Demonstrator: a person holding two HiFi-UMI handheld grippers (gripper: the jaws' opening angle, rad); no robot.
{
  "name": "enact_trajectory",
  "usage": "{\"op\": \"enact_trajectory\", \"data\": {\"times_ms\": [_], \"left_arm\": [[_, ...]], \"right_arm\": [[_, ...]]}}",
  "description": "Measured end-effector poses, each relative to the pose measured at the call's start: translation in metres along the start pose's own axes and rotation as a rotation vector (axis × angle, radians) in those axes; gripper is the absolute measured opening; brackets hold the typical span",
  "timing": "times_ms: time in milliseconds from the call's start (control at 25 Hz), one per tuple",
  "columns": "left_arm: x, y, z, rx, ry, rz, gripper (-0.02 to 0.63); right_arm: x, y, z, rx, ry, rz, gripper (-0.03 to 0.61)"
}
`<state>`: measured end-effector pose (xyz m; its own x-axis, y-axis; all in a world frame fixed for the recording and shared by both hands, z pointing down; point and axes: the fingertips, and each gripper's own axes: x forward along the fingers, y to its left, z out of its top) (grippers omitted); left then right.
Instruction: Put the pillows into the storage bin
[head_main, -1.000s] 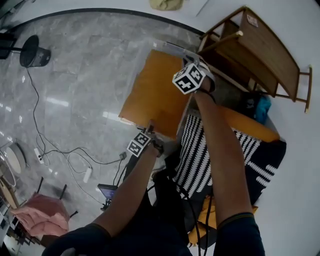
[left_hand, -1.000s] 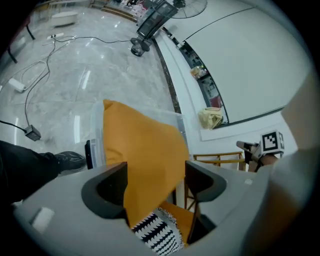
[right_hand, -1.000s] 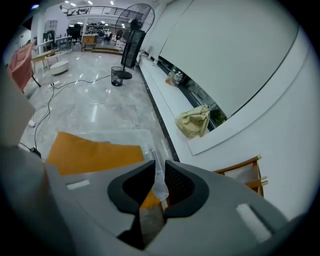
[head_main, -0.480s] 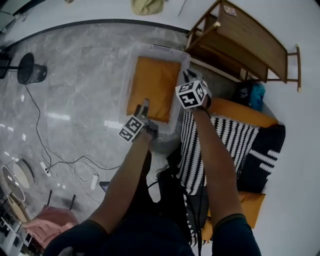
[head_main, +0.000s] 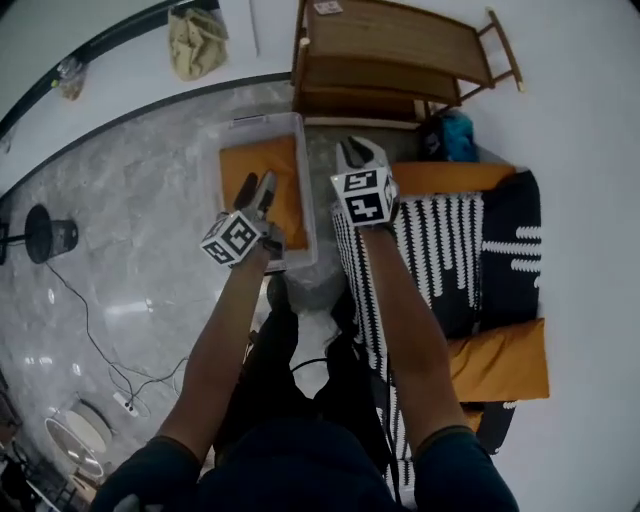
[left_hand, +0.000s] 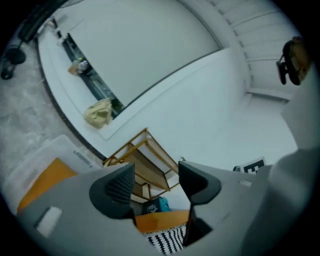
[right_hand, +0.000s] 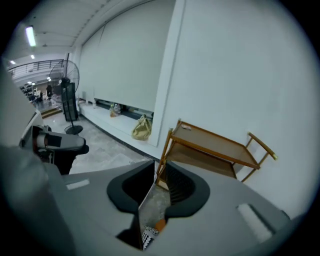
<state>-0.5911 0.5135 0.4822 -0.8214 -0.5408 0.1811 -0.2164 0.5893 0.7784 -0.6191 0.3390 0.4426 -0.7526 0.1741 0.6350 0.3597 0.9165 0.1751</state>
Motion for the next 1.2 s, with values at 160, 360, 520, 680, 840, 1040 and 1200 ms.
{"op": "enact_trajectory", "data": {"times_ms": [160,360,520,680,840,1040,1200], "left_arm": [[0.037,-0.110,-0.002,0.204,0.070,-0.225,0.236],[0.065,-0.239,-0.041,0.412,0.207,-0.495,0.218],[0.067,-0.331,-0.096,0.561,0.290,-0.656,0.215],[0.062,-0.410,-0.161,0.666,0.356,-0.781,0.210],[0.052,-0.487,-0.230,0.741,0.400,-0.890,0.207],[0.031,-0.576,-0.331,0.811,0.473,-1.030,0.202],[0.002,-0.640,-0.427,0.888,0.558,-1.167,0.202]], "right_arm": [[-0.071,-0.059,-0.013,0.163,-0.062,-0.076,0.110],[-0.163,-0.130,-0.047,0.331,-0.133,-0.217,0.141],[-0.245,-0.177,-0.095,0.451,-0.171,-0.309,0.153],[-0.327,-0.213,-0.159,0.574,-0.202,-0.406,0.154],[-0.406,-0.241,-0.230,0.695,-0.240,-0.490,0.167],[-0.495,-0.263,-0.329,0.872,-0.270,-0.592,0.183],[-0.563,-0.272,-0.412,1.023,-0.306,-0.694,0.195]]}}
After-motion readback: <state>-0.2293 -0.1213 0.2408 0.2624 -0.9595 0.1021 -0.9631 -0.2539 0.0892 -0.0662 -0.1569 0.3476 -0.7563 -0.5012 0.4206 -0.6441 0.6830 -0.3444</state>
